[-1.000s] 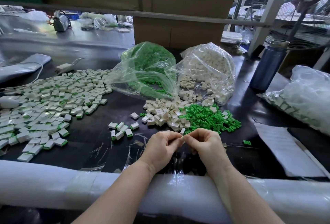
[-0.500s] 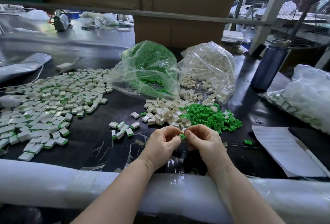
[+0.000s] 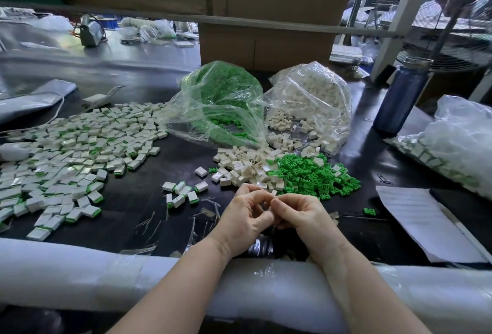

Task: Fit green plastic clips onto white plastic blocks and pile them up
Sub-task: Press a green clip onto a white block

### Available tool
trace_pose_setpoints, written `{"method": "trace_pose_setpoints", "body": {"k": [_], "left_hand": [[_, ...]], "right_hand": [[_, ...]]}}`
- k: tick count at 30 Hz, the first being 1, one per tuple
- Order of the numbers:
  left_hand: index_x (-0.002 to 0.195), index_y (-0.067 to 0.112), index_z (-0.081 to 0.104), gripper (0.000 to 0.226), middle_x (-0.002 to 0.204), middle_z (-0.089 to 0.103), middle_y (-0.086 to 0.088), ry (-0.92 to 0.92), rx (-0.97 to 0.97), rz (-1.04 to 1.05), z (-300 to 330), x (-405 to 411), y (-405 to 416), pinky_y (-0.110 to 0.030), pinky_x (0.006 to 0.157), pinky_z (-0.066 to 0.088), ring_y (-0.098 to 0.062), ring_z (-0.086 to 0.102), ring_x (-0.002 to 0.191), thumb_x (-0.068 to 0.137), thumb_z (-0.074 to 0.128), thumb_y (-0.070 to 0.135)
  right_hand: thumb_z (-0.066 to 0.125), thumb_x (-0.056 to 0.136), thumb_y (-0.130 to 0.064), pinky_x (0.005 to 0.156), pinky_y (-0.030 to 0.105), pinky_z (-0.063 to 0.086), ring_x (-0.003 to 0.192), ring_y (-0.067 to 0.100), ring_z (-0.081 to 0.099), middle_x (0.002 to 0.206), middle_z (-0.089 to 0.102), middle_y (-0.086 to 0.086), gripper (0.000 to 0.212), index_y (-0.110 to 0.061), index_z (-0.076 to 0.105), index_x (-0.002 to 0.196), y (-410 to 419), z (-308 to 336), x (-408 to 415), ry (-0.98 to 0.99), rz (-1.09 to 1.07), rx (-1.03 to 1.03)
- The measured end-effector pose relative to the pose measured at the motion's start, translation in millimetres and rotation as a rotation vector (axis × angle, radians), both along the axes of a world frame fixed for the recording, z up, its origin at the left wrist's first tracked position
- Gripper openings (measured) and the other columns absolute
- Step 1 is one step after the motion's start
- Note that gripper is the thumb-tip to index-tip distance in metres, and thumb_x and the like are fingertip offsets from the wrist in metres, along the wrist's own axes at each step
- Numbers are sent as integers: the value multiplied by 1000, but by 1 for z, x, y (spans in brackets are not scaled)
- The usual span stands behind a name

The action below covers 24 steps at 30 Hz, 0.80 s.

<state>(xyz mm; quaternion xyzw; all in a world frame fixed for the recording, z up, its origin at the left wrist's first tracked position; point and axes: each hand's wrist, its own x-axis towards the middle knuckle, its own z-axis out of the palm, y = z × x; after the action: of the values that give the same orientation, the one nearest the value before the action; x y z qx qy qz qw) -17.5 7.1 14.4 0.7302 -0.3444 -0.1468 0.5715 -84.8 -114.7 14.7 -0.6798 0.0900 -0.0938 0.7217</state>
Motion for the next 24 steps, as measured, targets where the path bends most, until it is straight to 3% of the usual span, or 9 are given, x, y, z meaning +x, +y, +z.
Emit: {"method": "trace_pose_setpoints", "body": {"k": [5, 10, 24], "left_hand": [[87, 15, 64, 23, 100, 44, -3, -61, 41, -22, 0, -2, 0, -12, 71, 42, -13, 47, 71, 82, 55, -6], [94, 7, 65, 19, 100, 44, -2, -116, 65, -24, -1, -2, -2, -14, 72, 42, -12, 46, 71, 83, 54, -4], [96, 7, 62, 17, 100, 43, -1, -161, 77, -27, -3, -3, -3, -10, 71, 40, -8, 45, 71, 85, 53, -3]], "right_hand": [[66, 68, -22, 50, 14, 44, 51, 6, 55, 56, 63, 1, 15, -8, 71, 71, 0, 1, -1, 8, -12, 55], [67, 66, -22, 49, 16, 45, 50, 9, 55, 55, 62, 5, 16, -6, 72, 69, -2, -1, -2, 12, -32, 79], [69, 66, -25, 52, 20, 45, 52, 13, 53, 57, 61, 8, 20, -5, 73, 68, -3, -4, 0, 25, -58, 91]]}}
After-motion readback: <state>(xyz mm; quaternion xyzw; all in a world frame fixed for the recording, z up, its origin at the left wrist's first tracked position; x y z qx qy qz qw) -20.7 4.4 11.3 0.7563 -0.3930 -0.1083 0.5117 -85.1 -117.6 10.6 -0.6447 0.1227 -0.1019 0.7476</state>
